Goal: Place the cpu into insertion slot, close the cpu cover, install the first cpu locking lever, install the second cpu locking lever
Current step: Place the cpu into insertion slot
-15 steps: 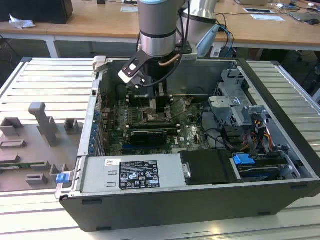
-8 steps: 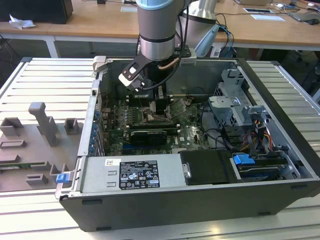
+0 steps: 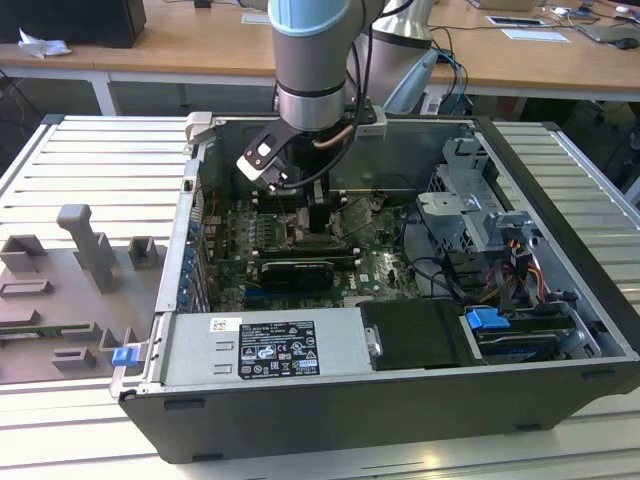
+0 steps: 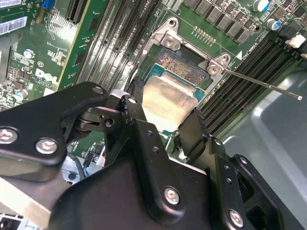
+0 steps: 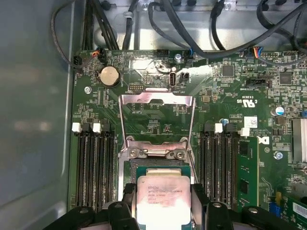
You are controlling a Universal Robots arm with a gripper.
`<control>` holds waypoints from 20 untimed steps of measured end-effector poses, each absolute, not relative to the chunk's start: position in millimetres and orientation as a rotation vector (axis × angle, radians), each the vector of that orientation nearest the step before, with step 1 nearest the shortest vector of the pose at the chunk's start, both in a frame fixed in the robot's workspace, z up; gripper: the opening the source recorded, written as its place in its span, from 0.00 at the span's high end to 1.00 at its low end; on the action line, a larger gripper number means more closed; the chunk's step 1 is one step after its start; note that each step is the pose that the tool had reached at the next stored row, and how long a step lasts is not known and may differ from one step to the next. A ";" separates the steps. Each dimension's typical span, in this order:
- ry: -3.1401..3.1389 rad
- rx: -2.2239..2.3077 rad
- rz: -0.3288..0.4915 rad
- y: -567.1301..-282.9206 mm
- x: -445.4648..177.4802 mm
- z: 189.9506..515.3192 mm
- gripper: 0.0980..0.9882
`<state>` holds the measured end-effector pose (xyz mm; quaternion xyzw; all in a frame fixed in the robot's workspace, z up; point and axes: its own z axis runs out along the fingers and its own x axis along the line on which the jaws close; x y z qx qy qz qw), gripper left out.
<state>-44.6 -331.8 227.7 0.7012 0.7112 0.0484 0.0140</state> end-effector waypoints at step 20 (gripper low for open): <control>2.207 2.188 0.147 -328.6 -48.2 208.2 0.50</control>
